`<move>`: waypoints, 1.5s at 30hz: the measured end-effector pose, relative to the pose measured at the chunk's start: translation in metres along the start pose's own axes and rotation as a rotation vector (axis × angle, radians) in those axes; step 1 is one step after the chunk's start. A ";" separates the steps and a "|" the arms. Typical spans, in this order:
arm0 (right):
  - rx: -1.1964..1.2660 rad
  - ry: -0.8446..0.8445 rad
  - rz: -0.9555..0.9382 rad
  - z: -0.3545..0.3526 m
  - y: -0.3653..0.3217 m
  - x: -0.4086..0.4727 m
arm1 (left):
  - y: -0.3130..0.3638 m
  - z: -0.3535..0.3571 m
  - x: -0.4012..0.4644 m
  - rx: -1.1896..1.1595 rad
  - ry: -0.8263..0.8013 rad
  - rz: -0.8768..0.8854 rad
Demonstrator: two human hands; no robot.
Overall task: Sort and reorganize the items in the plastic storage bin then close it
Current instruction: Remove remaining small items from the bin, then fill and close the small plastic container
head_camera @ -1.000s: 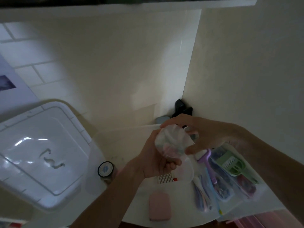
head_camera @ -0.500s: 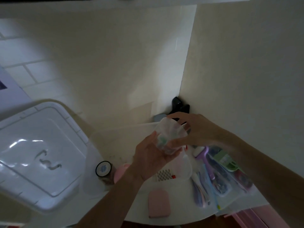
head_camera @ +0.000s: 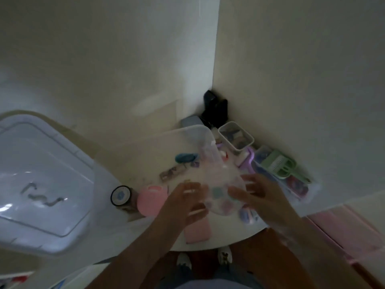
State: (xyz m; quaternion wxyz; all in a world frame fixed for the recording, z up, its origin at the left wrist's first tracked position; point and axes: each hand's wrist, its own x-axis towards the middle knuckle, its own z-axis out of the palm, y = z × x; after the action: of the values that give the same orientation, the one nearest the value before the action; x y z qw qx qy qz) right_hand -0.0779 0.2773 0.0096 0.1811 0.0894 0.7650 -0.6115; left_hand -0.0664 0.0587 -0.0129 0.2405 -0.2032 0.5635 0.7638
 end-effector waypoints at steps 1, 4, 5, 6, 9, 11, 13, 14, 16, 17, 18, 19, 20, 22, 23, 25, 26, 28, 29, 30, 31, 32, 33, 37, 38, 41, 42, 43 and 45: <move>0.028 -0.011 0.060 -0.001 0.014 -0.011 | -0.014 -0.001 -0.005 0.066 -0.008 -0.033; 0.068 -0.003 0.225 -0.001 0.065 -0.025 | -0.064 -0.007 -0.003 0.217 -0.021 -0.176; 0.070 0.018 0.283 0.002 0.082 -0.023 | -0.078 -0.007 0.003 0.216 -0.005 -0.244; 0.056 0.052 0.329 0.007 0.102 -0.018 | -0.092 -0.006 0.011 0.193 0.012 -0.293; -0.028 0.192 0.381 0.023 0.156 0.010 | -0.120 0.007 0.042 0.151 0.070 -0.335; -0.054 0.250 0.406 0.032 0.183 0.033 | -0.131 0.015 0.059 0.177 0.110 -0.302; -0.103 0.290 0.440 0.038 0.195 0.052 | -0.148 0.016 0.080 0.195 0.126 -0.308; -0.120 0.311 0.459 0.041 0.198 0.059 | -0.155 0.014 0.090 0.202 0.128 -0.320; -0.167 0.336 0.474 0.045 0.205 0.070 | -0.165 0.011 0.105 0.238 0.113 -0.319; -0.184 0.342 0.474 0.047 0.207 0.073 | -0.171 0.006 0.112 0.261 0.106 -0.313; -0.201 0.339 0.475 0.048 0.210 0.074 | -0.175 0.004 0.117 0.284 0.099 -0.304; -0.212 0.335 0.470 0.048 0.212 0.075 | -0.180 0.000 0.122 0.316 0.098 -0.305; -0.224 0.328 0.468 0.047 0.211 0.074 | -0.184 -0.002 0.127 0.359 0.088 -0.311; -0.238 0.293 0.451 0.044 0.204 0.072 | -0.191 -0.008 0.135 0.489 0.068 -0.324; -0.246 0.273 0.437 0.042 0.199 0.070 | -0.187 -0.008 0.131 0.561 0.054 -0.314; -0.259 0.267 0.396 0.037 0.184 0.064 | -0.161 -0.001 0.113 0.668 0.034 -0.284; -0.246 0.279 0.367 0.033 0.172 0.060 | -0.144 0.002 0.099 0.708 0.003 -0.268; -0.144 0.304 0.290 0.023 0.141 0.052 | -0.108 0.004 0.069 0.727 -0.105 -0.220; -0.097 0.313 0.244 0.017 0.124 0.050 | -0.086 0.004 0.056 0.695 -0.146 -0.200; -0.076 0.315 0.190 0.011 0.105 0.049 | -0.061 0.005 0.045 0.658 -0.181 -0.185; -0.074 0.302 0.132 0.005 0.085 0.049 | -0.036 0.006 0.037 0.632 -0.193 -0.141; -0.064 0.285 0.078 0.002 0.067 0.051 | -0.010 0.008 0.031 0.630 -0.177 -0.060; -0.058 0.262 0.029 0.002 0.049 0.056 | 0.011 0.009 0.033 0.660 -0.119 0.050; -0.144 0.196 -0.126 0.013 0.001 0.111 | 0.061 0.008 0.091 0.824 0.300 0.420; -0.150 0.204 -0.156 0.015 -0.007 0.137 | 0.070 0.006 0.115 0.872 0.383 0.478; -0.195 0.262 -0.168 0.019 -0.020 0.232 | 0.104 -0.009 0.200 1.008 0.521 0.444; -0.240 0.271 -0.141 0.020 -0.021 0.265 | 0.117 -0.017 0.231 1.046 0.531 0.361; -0.284 0.270 -0.108 0.020 -0.020 0.297 | 0.129 -0.023 0.259 1.078 0.523 0.271; -0.408 0.218 -0.032 0.025 -0.009 0.357 | 0.149 -0.031 0.309 1.138 0.474 0.104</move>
State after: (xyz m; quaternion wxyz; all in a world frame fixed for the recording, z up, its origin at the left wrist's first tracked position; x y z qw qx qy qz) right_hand -0.4047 0.2211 -0.1251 0.1019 0.1044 0.8892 -0.4337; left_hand -0.4018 0.0345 -0.0876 0.1420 -0.1794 0.9298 0.2885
